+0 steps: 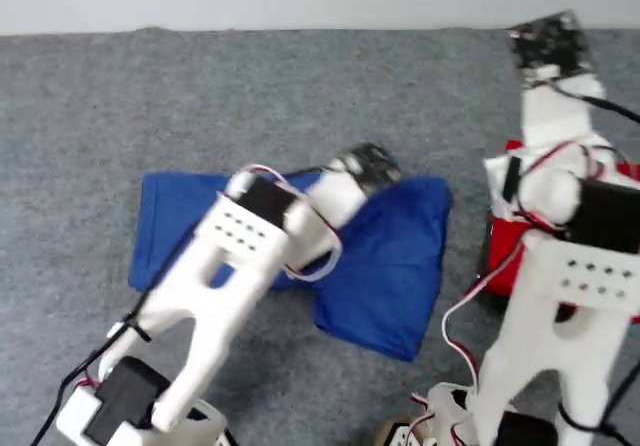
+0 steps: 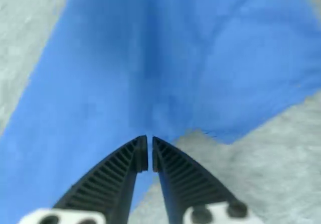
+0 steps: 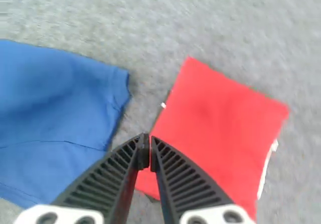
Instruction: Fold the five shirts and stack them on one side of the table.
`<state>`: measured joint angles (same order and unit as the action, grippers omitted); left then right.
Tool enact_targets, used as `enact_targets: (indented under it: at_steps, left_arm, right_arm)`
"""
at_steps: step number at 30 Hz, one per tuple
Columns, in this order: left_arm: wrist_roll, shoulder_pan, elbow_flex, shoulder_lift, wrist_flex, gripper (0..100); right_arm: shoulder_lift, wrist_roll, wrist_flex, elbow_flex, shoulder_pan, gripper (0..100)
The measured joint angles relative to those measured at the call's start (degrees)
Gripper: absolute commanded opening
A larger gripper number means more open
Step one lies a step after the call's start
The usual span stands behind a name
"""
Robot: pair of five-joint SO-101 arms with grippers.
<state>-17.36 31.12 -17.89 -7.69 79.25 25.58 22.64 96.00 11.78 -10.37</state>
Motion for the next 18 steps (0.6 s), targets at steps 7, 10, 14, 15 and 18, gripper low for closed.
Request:
enact_targets:
  at_steps: [7,10,14,15,18]
  left_arm:
    - [0.0,10.6,0.0,1.0,0.0,21]
    - [0.0,12.8,0.0,5.3,0.0,21]
    - [0.0,14.7,0.0,10.8,-1.5,21]
    - [0.0,15.2,0.0,11.8,-1.9,21]
    - [0.0,16.5,0.0,14.2,-2.9,21]
  right_arm:
    - [4.1,0.0,2.7,0.0,-5.6,1.5]
    - [5.5,0.0,3.5,0.0,-6.9,1.5]
    - [5.6,0.0,4.0,0.0,-8.1,1.5]
    - [5.6,0.0,4.0,0.0,-8.1,1.5]
    - [5.6,0.0,4.0,0.0,-8.1,1.5]
